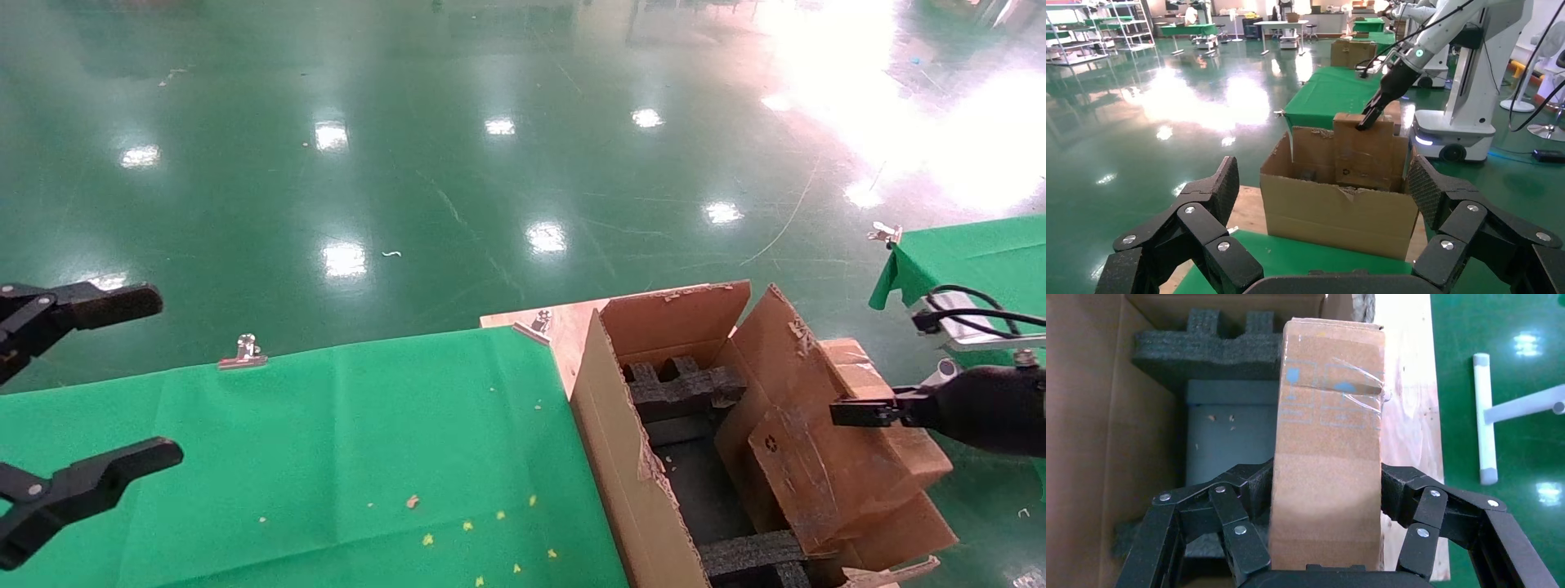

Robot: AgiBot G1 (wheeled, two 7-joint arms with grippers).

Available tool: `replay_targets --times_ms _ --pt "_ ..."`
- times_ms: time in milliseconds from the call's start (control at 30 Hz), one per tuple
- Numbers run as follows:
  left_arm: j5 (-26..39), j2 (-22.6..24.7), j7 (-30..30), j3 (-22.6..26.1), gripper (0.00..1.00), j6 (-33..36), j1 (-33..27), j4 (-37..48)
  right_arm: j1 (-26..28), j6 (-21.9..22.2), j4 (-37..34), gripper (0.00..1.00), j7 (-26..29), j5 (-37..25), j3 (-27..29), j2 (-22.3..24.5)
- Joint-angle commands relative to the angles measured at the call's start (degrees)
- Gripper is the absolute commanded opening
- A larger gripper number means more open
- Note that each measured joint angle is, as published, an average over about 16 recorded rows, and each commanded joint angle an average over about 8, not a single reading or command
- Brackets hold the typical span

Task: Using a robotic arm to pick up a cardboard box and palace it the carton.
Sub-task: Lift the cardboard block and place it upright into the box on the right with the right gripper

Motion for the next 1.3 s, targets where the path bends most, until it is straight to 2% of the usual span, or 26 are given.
replay_targets --times_ms 33,233,533,800,1300 --pt "0.0 0.0 0.0 0.0 1.0 0.0 0.0 0.0 -1.17 2.19 0.17 0.0 1.15 -0.24 -0.85 -0.88" --pt "0.0 0.0 0.0 0.0 1.0 0.0 0.0 0.0 -1.91 7.02 0.09 0.0 1.74 -1.39 -1.02 -2.47" --pt "0.0 0.0 0.0 0.0 1.0 0.0 0.0 0.0 -2.86 9.7 -0.2 0.0 2.83 -3.69 -1.66 -3.57" --pt "0.0 0.0 0.0 0.0 1.0 0.0 0.0 0.0 -4.93 13.67 -0.61 0.0 7.92 -8.1 -3.2 -4.94" --pt "0.0 0.0 0.0 0.0 1.0 0.0 0.0 0.0 -10.09 18.02 -0.41 0.0 15.86 -13.49 -6.19 -8.74"
